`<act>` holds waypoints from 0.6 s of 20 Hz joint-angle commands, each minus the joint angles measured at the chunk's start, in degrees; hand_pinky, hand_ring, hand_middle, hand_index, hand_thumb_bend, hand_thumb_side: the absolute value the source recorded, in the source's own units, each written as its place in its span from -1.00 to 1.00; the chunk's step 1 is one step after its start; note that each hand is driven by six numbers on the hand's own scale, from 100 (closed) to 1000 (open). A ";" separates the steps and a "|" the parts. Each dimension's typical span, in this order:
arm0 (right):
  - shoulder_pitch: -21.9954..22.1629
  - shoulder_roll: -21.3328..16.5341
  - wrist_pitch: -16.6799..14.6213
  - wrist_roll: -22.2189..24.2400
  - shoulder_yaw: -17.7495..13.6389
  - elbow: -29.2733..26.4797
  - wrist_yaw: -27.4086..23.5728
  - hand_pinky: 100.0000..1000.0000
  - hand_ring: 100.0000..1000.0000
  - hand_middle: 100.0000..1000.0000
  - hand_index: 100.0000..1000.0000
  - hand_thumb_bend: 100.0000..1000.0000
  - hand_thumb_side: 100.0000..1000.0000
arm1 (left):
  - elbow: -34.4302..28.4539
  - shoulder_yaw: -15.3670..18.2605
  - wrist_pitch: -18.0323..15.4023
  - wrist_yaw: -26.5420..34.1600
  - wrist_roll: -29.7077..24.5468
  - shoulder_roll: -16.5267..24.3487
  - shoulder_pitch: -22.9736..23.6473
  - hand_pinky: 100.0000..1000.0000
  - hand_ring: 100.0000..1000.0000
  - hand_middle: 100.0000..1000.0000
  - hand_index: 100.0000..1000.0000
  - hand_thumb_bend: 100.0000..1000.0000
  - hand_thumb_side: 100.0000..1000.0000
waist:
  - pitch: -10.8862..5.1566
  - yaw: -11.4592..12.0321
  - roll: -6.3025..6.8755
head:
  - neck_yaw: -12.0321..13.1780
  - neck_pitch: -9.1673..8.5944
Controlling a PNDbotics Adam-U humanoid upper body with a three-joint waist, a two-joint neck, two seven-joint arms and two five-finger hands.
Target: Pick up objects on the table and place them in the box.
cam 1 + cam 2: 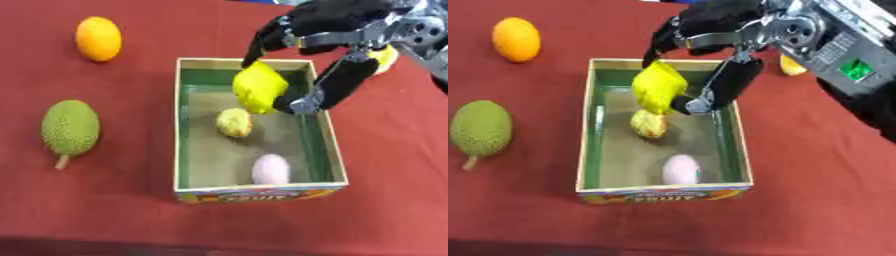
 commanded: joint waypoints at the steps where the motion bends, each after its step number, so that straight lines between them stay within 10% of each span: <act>1: -0.66 -0.65 1.39 0.65 -1.34 0.68 -1.47 0.71 0.72 0.64 0.80 -0.72 -0.45 | -1.15 0.16 -0.02 0.37 -0.07 1.59 -0.51 0.44 0.13 0.10 0.57 -1.00 -0.05 | -0.90 -0.06 0.47 | -0.10 0.43; 8: -0.32 -0.30 3.97 0.08 -1.59 1.57 -3.52 0.68 0.70 0.61 0.79 -0.66 -0.45 | -1.15 0.20 0.09 0.47 -0.10 1.53 -0.43 0.44 0.13 0.09 0.57 -1.00 -0.05 | -0.79 -0.22 0.86 | -0.13 0.62; 12: -0.28 0.10 5.46 -0.42 -1.40 2.60 -4.32 0.64 0.66 0.56 0.74 -0.95 -0.44 | -1.15 0.20 0.12 0.55 -0.13 1.48 -0.43 0.44 0.12 0.08 0.57 -1.00 -0.05 | -0.73 -0.21 0.97 | -0.25 0.74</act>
